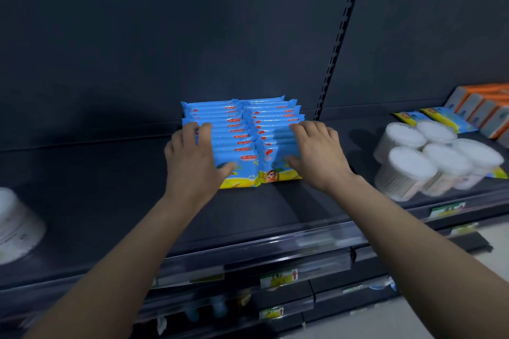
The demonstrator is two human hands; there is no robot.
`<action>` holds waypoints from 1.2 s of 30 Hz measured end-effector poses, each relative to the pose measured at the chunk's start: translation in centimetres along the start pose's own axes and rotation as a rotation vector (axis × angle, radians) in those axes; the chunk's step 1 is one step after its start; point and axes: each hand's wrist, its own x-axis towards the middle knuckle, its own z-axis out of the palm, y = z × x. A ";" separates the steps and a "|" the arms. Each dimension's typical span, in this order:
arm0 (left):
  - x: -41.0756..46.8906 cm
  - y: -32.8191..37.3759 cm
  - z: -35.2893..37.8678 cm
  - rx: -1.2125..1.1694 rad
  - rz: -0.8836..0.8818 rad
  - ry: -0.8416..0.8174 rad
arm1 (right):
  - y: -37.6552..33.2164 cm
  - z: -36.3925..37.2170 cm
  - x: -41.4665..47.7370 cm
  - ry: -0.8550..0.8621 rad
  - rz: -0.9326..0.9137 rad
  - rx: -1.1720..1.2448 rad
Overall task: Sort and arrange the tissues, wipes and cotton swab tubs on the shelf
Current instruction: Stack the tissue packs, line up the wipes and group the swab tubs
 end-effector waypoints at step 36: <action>11.7 44.0 14.0 -0.407 0.427 -0.301 | 45.0 -0.3 -3.9 -0.187 0.417 0.189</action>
